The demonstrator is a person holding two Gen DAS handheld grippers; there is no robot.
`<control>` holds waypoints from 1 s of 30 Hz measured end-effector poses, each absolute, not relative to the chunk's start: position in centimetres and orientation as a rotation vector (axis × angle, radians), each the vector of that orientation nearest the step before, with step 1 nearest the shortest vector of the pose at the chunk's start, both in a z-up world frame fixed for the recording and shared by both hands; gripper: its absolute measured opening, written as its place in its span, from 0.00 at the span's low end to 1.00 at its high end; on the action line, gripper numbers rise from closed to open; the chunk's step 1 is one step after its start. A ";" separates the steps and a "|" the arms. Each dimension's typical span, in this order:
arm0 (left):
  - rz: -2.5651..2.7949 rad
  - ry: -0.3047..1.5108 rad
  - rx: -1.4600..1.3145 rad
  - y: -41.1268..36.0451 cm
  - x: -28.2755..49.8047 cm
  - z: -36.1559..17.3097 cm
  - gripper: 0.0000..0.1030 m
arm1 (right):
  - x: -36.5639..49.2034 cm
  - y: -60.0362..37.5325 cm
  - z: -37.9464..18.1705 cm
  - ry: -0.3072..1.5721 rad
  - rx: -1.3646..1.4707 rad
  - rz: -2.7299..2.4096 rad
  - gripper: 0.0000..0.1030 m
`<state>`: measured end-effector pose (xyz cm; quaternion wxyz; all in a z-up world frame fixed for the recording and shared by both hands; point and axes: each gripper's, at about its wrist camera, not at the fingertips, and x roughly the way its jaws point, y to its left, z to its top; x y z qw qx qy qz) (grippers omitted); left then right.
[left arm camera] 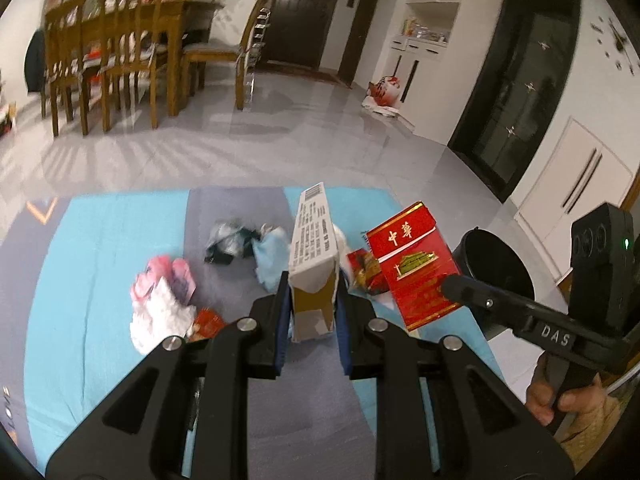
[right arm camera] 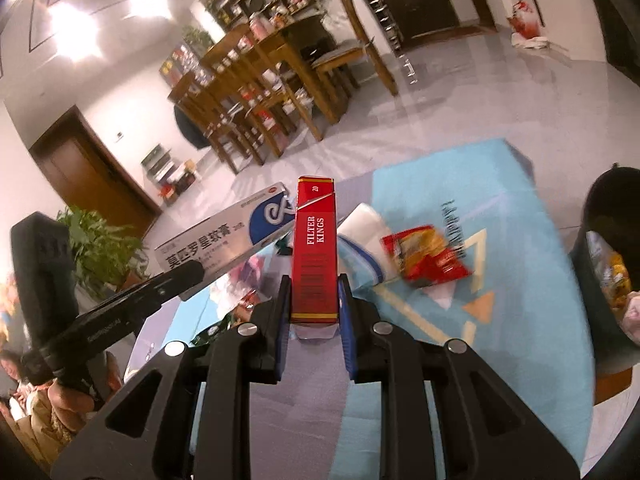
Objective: Collect trash
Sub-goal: 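Carry the white box and red pack to the black bin and release both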
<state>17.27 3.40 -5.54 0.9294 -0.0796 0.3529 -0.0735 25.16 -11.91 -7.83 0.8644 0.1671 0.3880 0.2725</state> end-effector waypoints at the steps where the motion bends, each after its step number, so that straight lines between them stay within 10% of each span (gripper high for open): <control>1: -0.157 0.716 -0.152 2.8 17.4 -5.3 0.20 | 25.2 -12.3 -7.9 0.808 0.358 0.558 0.22; 30: -0.511 0.751 0.068 -21.9 24.9 -6.6 0.20 | 23.8 -34.2 -9.8 0.671 0.552 0.010 0.22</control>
